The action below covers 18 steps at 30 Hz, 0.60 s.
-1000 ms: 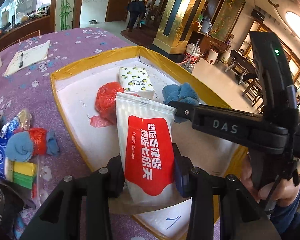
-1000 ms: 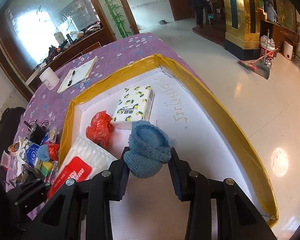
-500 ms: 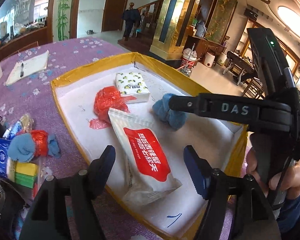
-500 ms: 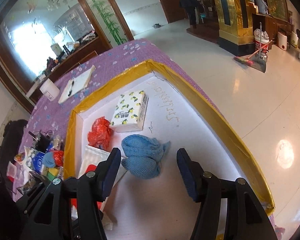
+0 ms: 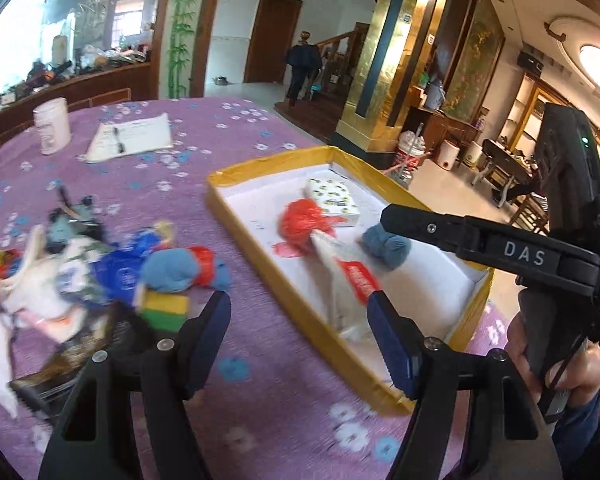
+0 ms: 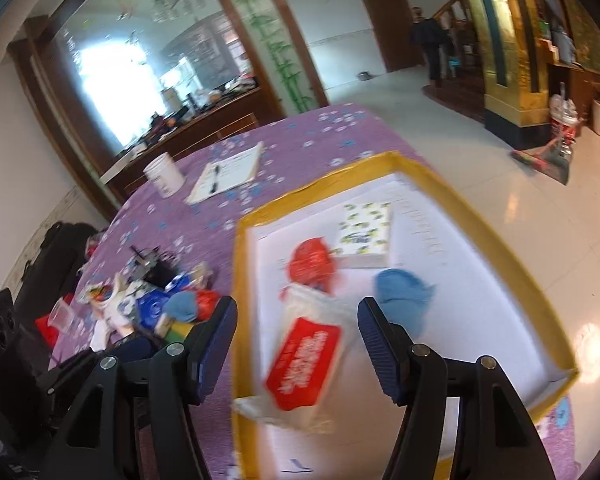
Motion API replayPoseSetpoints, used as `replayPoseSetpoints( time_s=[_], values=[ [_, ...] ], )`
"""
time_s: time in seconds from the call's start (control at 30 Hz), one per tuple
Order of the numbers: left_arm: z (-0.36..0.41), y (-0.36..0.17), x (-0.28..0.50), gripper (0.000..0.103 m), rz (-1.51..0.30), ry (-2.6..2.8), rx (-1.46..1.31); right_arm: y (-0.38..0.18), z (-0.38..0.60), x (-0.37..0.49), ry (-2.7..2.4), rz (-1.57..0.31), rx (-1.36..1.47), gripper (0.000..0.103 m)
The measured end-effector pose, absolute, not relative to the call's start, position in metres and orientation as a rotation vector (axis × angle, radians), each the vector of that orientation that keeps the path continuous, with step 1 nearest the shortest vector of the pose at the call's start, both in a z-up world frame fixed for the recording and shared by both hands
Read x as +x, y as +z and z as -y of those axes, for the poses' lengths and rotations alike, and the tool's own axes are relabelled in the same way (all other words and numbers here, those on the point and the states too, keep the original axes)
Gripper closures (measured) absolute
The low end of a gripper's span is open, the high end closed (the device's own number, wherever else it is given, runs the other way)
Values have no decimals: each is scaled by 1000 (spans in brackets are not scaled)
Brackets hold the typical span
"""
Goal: Organize soft objects
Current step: 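Grasp the white cloth with the left gripper while the right gripper reaches toward the black snack bag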
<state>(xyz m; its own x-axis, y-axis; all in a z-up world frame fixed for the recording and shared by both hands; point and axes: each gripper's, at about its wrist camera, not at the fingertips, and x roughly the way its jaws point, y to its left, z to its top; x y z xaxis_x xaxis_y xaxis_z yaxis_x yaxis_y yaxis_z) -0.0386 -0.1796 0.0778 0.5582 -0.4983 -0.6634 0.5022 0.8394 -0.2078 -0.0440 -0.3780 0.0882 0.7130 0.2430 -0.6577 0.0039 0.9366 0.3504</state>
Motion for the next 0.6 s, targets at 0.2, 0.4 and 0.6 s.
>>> replayPoseSetpoints(
  time_s=[0.2,0.4,0.6],
  values=[
    [117,84,-66,33,-691,-482,41,74,317,-40,271,-813,269,32],
    [38,80,-81,33,-685,-338,-16,52,259,-48,428,-820,191,23],
    [-37,62,-58,33,-772,-120,-105,30,229,-48,542,-873,193,22]
  ],
)
